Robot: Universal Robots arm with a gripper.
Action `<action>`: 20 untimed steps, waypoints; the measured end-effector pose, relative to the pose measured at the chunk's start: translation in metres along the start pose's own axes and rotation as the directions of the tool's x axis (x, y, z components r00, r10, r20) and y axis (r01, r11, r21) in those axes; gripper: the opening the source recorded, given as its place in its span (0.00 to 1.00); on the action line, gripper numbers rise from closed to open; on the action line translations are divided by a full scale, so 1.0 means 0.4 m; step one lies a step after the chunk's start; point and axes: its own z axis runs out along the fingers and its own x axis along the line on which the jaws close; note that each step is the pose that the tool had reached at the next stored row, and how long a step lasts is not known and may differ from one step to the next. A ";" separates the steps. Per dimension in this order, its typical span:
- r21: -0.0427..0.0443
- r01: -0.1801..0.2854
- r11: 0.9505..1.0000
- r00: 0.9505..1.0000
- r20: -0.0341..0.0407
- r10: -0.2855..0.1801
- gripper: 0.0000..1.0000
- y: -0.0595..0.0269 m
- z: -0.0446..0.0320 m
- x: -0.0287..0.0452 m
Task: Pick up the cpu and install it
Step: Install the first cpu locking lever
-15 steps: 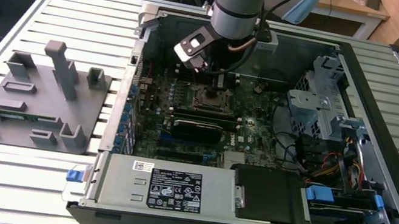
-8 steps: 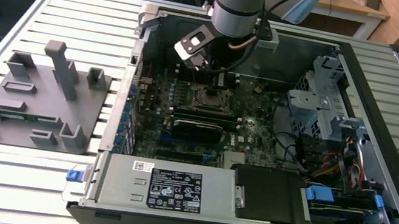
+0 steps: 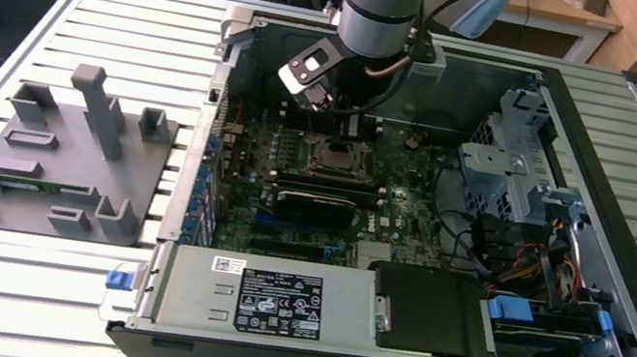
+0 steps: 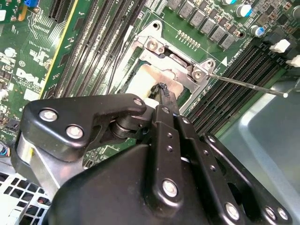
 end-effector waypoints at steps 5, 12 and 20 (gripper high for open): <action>0.000 0.000 1.000 1.000 0.000 0.000 0.11 0.000 -0.015 0.000; 0.000 0.000 1.000 1.000 0.000 0.000 0.11 0.000 -0.055 0.000; 0.000 0.000 1.000 1.000 0.000 0.000 0.11 0.000 -0.106 0.000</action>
